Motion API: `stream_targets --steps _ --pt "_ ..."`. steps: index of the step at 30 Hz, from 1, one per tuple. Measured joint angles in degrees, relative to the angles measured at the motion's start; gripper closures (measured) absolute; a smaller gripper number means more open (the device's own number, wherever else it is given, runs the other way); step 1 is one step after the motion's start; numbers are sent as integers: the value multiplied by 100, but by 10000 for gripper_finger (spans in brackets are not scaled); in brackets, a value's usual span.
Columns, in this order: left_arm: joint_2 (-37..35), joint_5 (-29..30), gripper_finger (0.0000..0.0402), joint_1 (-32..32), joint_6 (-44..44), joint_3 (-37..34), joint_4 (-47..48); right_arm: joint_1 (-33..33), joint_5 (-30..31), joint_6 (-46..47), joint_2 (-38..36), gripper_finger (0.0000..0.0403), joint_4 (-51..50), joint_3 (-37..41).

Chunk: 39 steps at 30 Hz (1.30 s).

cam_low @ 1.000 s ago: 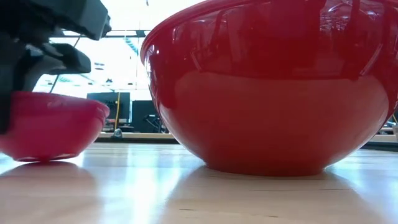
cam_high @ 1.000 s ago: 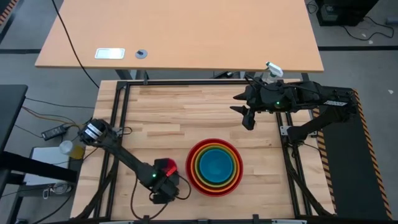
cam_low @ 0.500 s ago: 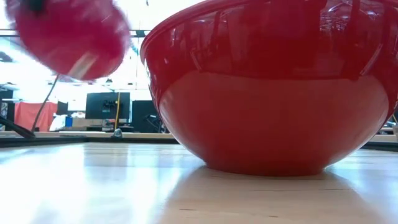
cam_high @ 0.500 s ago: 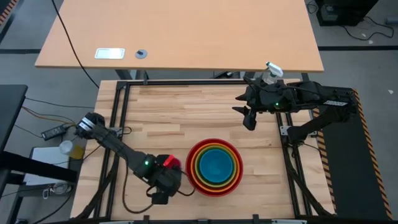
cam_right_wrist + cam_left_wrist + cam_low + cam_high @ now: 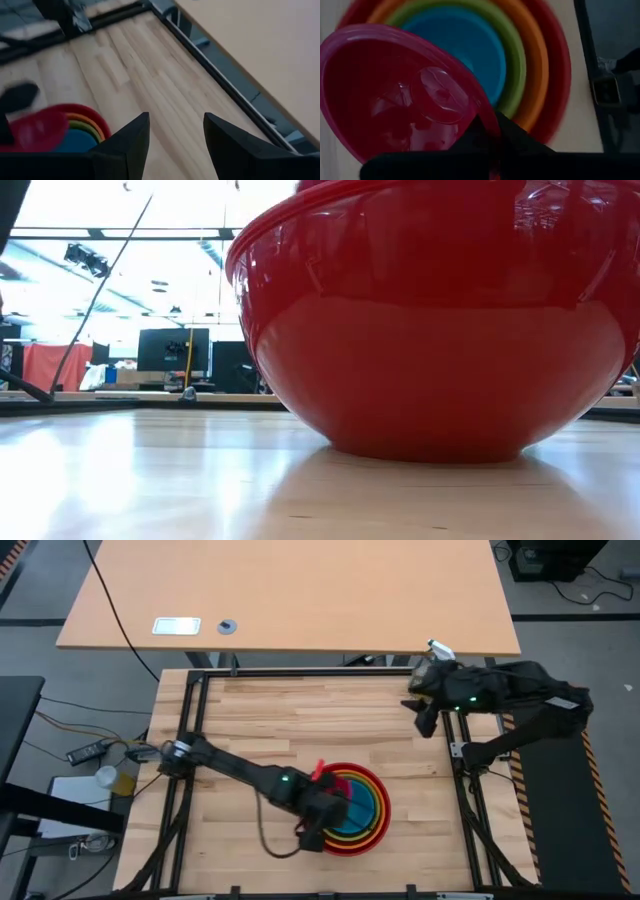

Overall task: Nest bowls inside each other
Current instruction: Stack the pink bowl on top of the blue bowl

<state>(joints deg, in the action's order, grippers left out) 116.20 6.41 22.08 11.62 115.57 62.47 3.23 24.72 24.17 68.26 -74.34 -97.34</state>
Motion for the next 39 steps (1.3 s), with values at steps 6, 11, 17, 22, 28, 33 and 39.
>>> stream_targets --steps 6,11,17,22,28,33,39 --pt "955 -6 393 -160 -1265 858 -474 -1 199 376 -448 210 -5 93" --pt "1452 -536 392 -262 -1719 865 -653 5 124 714 -667 210 12 611" --pt "1732 -666 387 -280 -1694 869 -400 148 -66 877 -868 210 618 1356" --pt "1776 -834 348 -296 -1547 872 -444 233 -217 822 -951 210 1518 1833" --pt "1713 -909 254 -306 -1235 872 -490 233 -380 818 -939 210 1816 2055" --pt "1439 -935 195 -354 -784 872 -482 233 -357 847 -1058 210 1820 2055" --pt "1222 -935 186 -401 -612 872 -527 233 -303 933 -1333 210 1820 2055"
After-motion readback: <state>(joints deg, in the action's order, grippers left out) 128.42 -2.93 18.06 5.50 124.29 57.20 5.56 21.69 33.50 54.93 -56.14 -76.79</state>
